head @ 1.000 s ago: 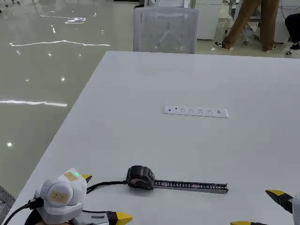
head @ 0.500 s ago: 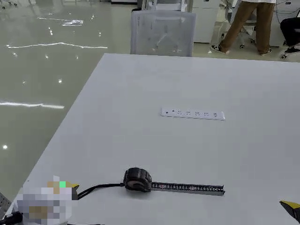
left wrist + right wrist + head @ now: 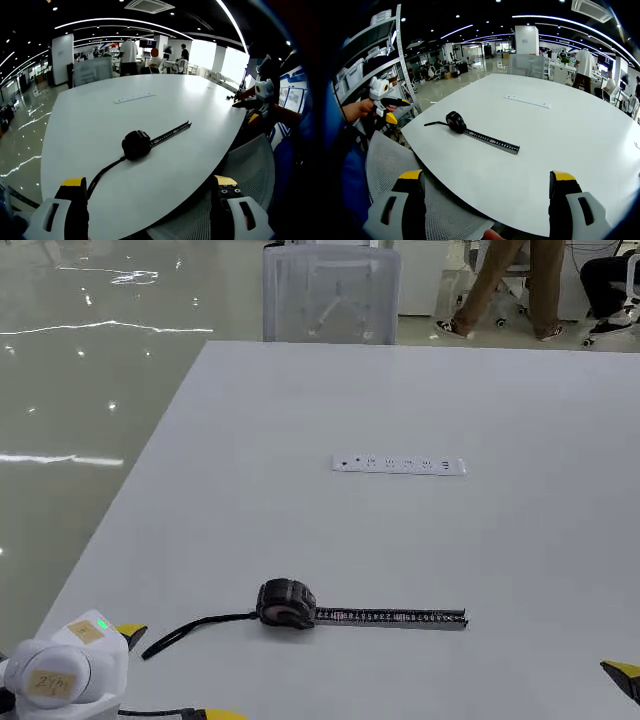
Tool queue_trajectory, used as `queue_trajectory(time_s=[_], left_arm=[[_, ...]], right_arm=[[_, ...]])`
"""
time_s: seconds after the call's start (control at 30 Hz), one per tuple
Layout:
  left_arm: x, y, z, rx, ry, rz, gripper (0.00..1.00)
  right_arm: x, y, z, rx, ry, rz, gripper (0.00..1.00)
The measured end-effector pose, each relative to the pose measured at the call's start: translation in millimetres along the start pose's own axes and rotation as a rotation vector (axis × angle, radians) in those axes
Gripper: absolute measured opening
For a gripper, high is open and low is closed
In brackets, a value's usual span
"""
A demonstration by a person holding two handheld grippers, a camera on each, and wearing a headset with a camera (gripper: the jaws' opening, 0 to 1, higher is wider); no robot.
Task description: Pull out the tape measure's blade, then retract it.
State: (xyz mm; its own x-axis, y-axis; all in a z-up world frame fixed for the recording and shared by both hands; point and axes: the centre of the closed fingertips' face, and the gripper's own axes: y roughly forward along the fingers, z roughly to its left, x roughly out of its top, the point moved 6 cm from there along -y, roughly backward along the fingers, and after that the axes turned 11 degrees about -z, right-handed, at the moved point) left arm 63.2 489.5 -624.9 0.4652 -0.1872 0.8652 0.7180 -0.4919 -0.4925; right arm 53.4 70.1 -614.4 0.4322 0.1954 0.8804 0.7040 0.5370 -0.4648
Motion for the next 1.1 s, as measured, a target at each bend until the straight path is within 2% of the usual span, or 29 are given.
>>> queue_trajectory(time_s=[0.33,0.5,0.7,0.97,1.1], left_arm=[[2.4,-3.8,-1.5,0.012,-0.009,-0.004,1.0],[3.5,-1.2,-2.8,0.016,-0.019,-0.022,0.99],[2.9,-0.9,-0.5,0.063,-0.01,-0.014,0.96],[6.6,2.2,-8.7,0.083,-0.023,-0.021,0.96],[4.6,10.4,-13.1,0.083,-0.024,-0.014,0.96]], right_arm=[[-3.9,-6.2,3.7,-0.011,0.017,0.01,1.0],[-0.5,-5.6,2.8,-0.013,0.011,0.001,1.0],[0.8,-5.7,2.3,-0.017,0.002,0.001,1.0],[0.0,-3.8,10.0,0.0,0.005,0.003,1.0],[1.9,-2.1,11.4,0.002,-0.001,-0.004,1.0]])
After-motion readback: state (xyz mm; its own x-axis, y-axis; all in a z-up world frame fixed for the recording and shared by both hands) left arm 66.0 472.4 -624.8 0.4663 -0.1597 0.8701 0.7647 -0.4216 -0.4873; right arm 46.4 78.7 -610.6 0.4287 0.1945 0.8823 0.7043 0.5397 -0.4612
